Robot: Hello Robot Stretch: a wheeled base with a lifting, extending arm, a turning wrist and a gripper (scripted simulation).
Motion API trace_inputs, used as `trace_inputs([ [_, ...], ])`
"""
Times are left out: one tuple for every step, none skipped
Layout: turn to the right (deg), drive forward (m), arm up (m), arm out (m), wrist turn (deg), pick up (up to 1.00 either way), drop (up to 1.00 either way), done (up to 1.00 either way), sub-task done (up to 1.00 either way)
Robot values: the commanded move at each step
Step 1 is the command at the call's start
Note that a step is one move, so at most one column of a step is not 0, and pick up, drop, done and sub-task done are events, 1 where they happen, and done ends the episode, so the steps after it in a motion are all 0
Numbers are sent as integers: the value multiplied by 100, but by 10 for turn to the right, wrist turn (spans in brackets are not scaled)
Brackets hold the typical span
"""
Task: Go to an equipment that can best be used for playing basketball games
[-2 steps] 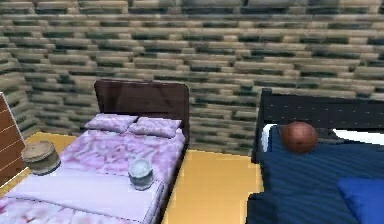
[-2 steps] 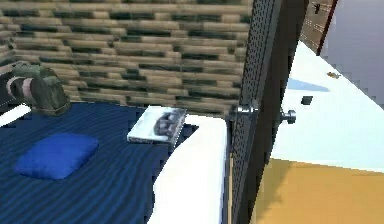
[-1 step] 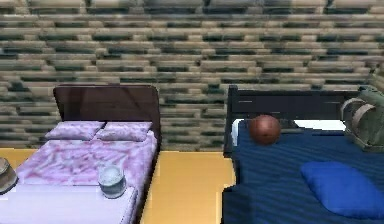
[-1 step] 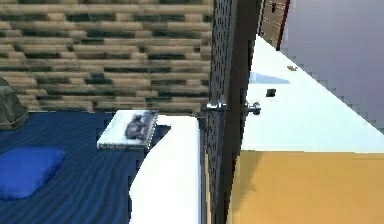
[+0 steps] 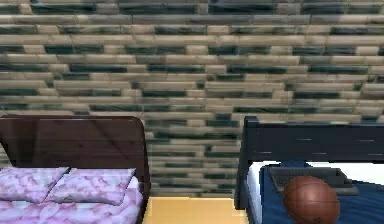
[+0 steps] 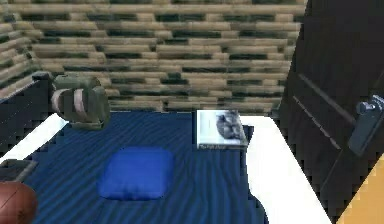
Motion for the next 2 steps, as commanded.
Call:
trace_inputs([
  [360, 0, 0, 0, 0, 0, 0, 0, 0],
  [0, 0, 0, 0, 0, 0, 0, 100, 0],
])
